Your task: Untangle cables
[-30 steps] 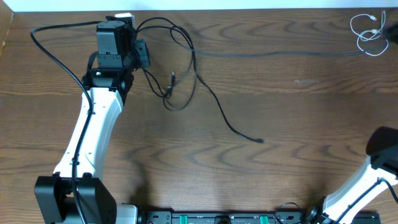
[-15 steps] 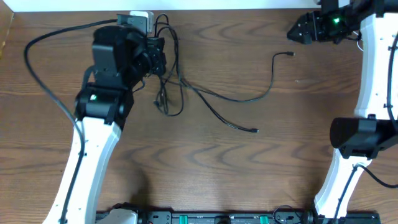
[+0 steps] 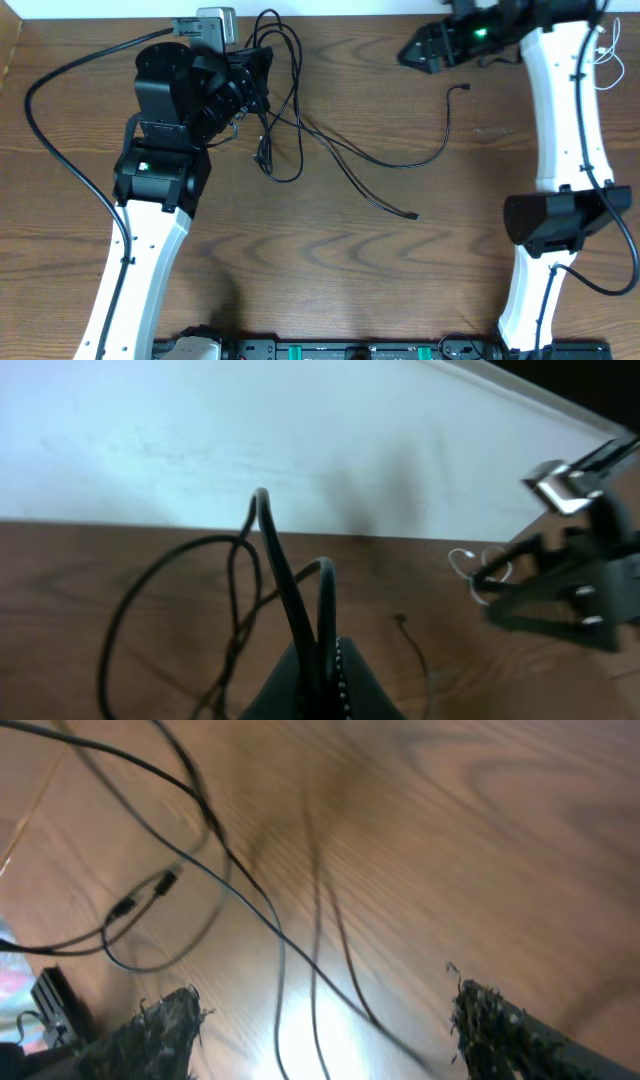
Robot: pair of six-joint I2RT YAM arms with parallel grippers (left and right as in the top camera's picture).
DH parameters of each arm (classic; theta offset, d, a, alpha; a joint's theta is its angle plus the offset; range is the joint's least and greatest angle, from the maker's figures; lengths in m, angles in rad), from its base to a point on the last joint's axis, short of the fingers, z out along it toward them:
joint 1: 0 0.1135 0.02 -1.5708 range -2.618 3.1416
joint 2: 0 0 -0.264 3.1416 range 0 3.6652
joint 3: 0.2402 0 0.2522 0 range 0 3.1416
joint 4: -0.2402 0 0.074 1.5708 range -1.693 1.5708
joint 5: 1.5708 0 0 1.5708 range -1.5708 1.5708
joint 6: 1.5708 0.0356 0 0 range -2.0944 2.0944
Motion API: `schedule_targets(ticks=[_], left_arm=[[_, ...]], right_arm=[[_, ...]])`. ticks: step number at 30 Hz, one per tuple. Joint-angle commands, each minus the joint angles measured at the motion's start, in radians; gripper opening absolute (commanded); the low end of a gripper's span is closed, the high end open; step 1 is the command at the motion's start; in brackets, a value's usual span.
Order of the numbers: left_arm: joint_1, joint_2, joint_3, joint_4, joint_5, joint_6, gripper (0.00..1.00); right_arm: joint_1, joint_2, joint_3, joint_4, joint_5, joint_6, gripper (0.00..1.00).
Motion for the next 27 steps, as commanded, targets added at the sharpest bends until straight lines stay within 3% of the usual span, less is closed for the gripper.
schedule_targets(ticks=[1,8,18,24,27], left_arm=[[0.003,-0.008,0.01,0.006,0.079,-0.094,0.07],[0.003,-0.008,0.01,0.009,0.262,-0.214,0.07],[0.003,-0.008,0.01,0.025,0.38,-0.304,0.07],[0.003,-0.008,0.01,0.036,0.425,-0.32,0.07],[0.003,-0.008,0.01,0.036,0.428,-0.333,0.07]], right_arm=[[0.069,0.005,-0.091,0.089,-0.076,0.0,0.78],[0.153,0.005,-0.25,0.415,-0.207,0.067,0.77],[0.208,0.005,-0.288,0.549,-0.198,0.108,0.74],[0.235,0.005,-0.29,0.592,-0.02,0.191,0.61],[0.252,0.005,-0.298,0.627,0.0,0.197,0.59]])
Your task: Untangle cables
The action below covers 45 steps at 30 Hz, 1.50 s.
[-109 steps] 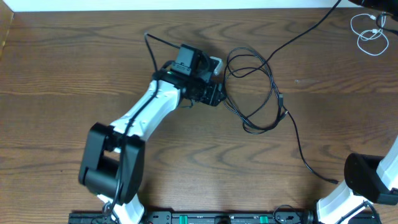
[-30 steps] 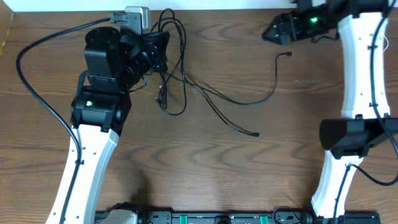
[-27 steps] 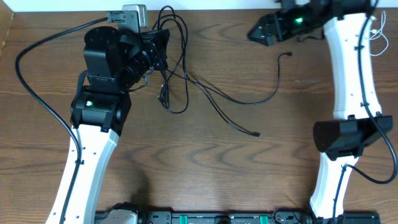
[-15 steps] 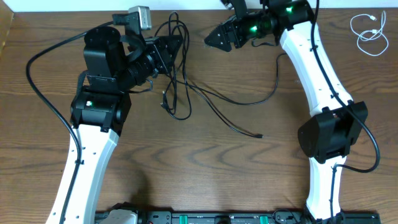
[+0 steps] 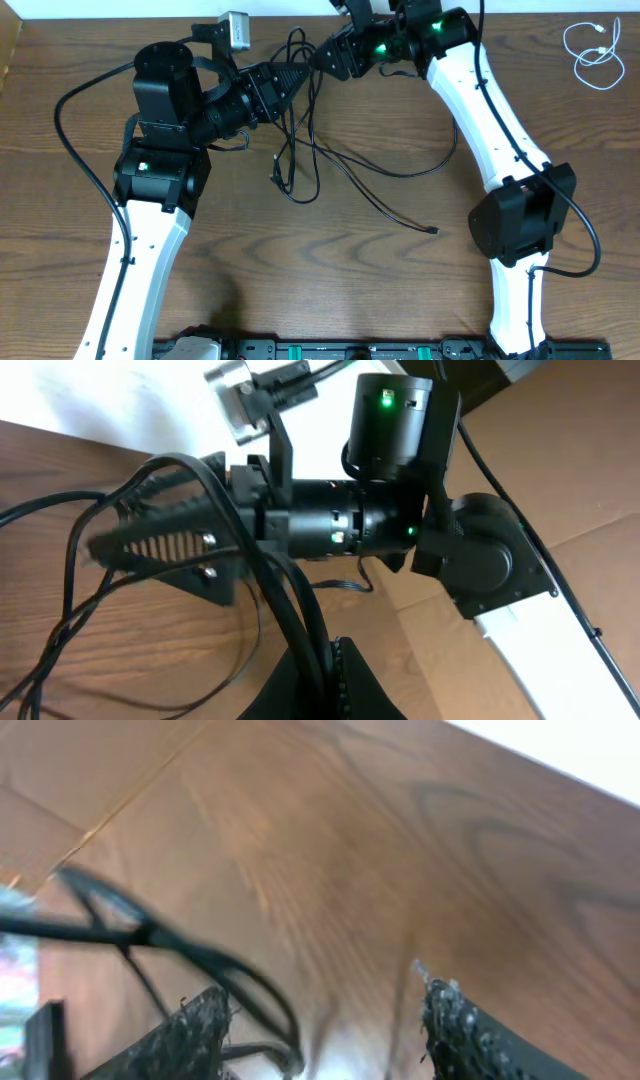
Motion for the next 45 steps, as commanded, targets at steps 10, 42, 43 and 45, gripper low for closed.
schedule_targets(ticks=[10,42,43,45], left_arm=[[0.003,-0.008,0.01,0.01,0.039,-0.023,0.07],[0.124,0.301,0.01,-0.441,-1.014,0.218,0.07],[0.137,0.313,0.01,-0.44,-1.014,0.218,0.07],[0.181,0.353,0.01,-0.437,-1.014,0.218,0.07]], right_arm=[[0.053,-0.003,-0.037,0.031,0.283,0.164,0.17],[-0.478,-0.735,-0.034,-0.103,0.792,0.27,0.01],[-0.491,-0.741,-0.034,-0.098,0.792,0.269,0.01],[-0.533,-0.749,-0.034,-0.074,0.792,0.267,0.01]])
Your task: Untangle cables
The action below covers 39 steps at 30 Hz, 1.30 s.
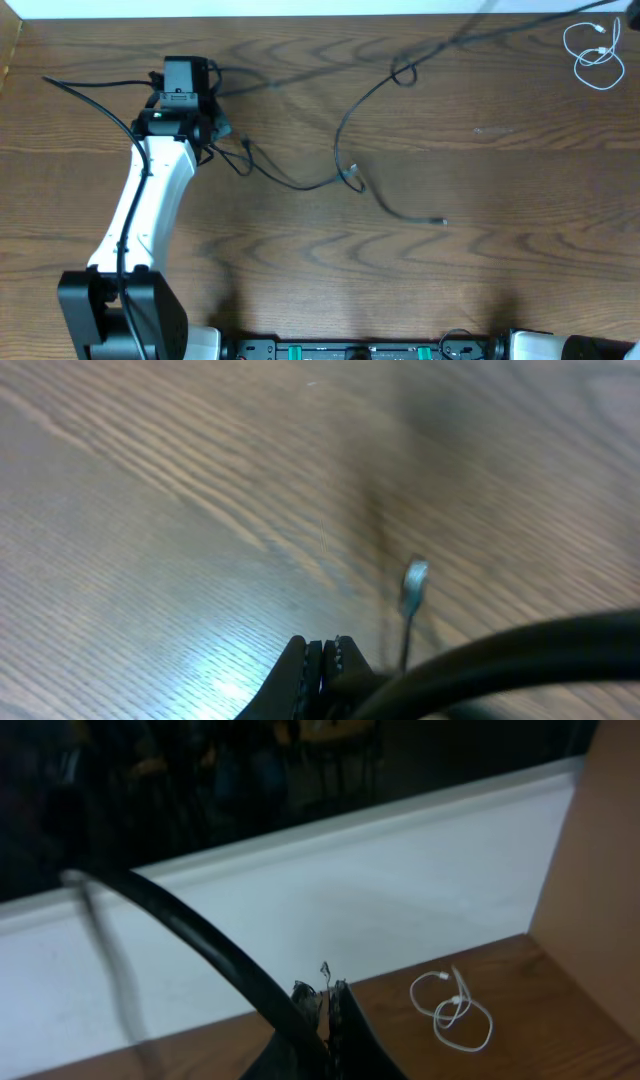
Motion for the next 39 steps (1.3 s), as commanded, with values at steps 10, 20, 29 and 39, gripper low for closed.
schedule_targets(ticks=[10,20,29,39], left_arm=[[0.08,0.12,0.01,0.032,-0.039,0.04,0.07],[0.08,0.097,0.016,0.041,-0.035,0.111,0.28],[0.08,-0.148,0.023,0.056,0.122,0.216,0.48],[0.078,-0.328,0.023,-0.062,0.214,0.216,0.48]], right_arm=[[-0.077,-0.022,0.009,0.076,0.052,-0.071,0.01],[0.017,0.085,0.008,0.016,-0.456,-0.014,0.01],[0.249,0.261,0.008,0.036,-0.435,-0.014,0.01],[0.257,0.518,0.008,0.052,-0.416,0.004,0.01]])
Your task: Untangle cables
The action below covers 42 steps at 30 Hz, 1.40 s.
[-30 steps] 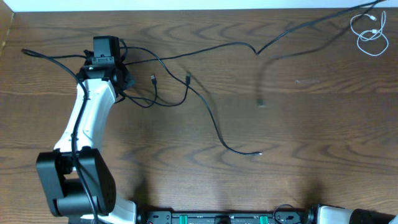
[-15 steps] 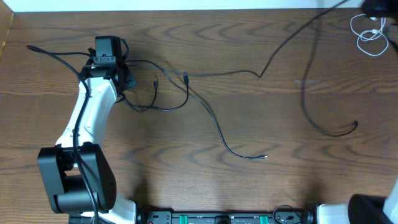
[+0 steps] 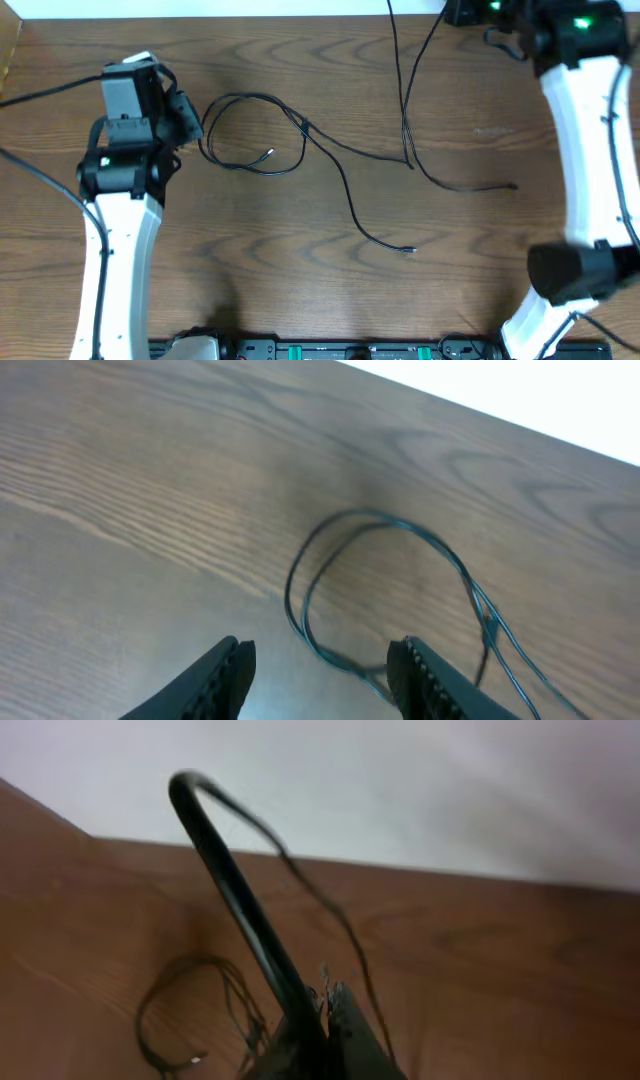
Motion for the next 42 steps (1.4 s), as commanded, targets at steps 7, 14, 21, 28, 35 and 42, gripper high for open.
schedule_targets(ticks=[7,14,21,28,35,42], left_arm=[[0.001,-0.025,0.021,-0.095,0.072,0.018,0.48],[0.001,-0.025,0.021,-0.098,0.096,0.017,0.48],[0.001,-0.025,0.021,-0.106,0.102,0.017,0.49],[0.001,-0.019,0.021,-0.117,0.101,0.017,0.49],[0.001,-0.019,0.021,-0.128,0.102,0.017,0.49],[0.001,-0.019,0.021,-0.134,0.102,0.017,0.49]], right_arm=[[0.0,0.182,0.008,0.024,0.111,-0.05,0.81],[0.067,0.18,0.008,-0.059,0.106,-0.093,0.89],[0.29,0.246,-0.029,-0.122,0.115,-0.022,0.7],[0.403,0.385,-0.047,-0.123,0.148,0.11,0.6],[0.491,0.481,-0.047,-0.111,0.238,0.151,0.55],[0.517,0.535,-0.048,-0.082,0.293,0.15,0.54]])
